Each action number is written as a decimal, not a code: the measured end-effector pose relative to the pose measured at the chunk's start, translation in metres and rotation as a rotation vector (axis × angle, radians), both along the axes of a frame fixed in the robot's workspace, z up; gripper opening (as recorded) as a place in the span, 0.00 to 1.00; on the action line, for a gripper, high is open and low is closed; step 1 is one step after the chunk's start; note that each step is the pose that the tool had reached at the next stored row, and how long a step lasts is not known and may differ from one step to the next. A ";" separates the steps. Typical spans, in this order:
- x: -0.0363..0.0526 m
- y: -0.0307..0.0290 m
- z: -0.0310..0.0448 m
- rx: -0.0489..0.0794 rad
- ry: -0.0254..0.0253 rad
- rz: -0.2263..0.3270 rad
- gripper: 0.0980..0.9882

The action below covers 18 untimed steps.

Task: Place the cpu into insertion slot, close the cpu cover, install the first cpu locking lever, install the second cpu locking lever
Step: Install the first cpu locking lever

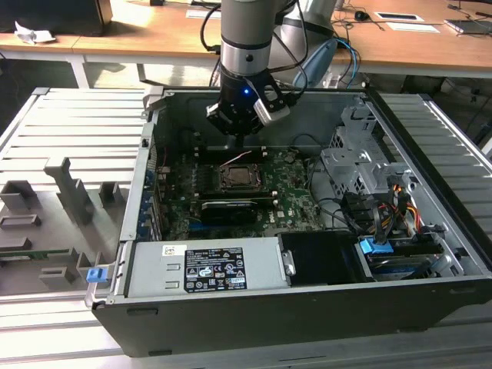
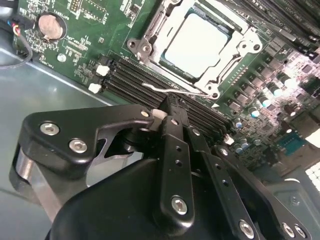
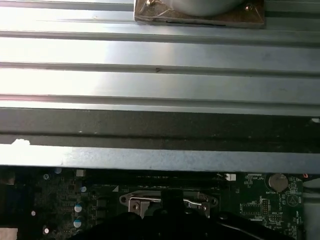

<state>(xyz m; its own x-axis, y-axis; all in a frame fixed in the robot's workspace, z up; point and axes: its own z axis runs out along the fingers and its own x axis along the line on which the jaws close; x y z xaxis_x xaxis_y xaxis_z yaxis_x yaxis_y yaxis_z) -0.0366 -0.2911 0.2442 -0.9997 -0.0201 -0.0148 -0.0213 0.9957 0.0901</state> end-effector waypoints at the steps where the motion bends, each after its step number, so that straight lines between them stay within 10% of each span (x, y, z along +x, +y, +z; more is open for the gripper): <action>1: -0.0001 0.0000 -0.0027 0.003 0.0000 0.000 0.01; 18: 0.0104 0.0030 -0.0161 0.012 0.0002 0.021 0.01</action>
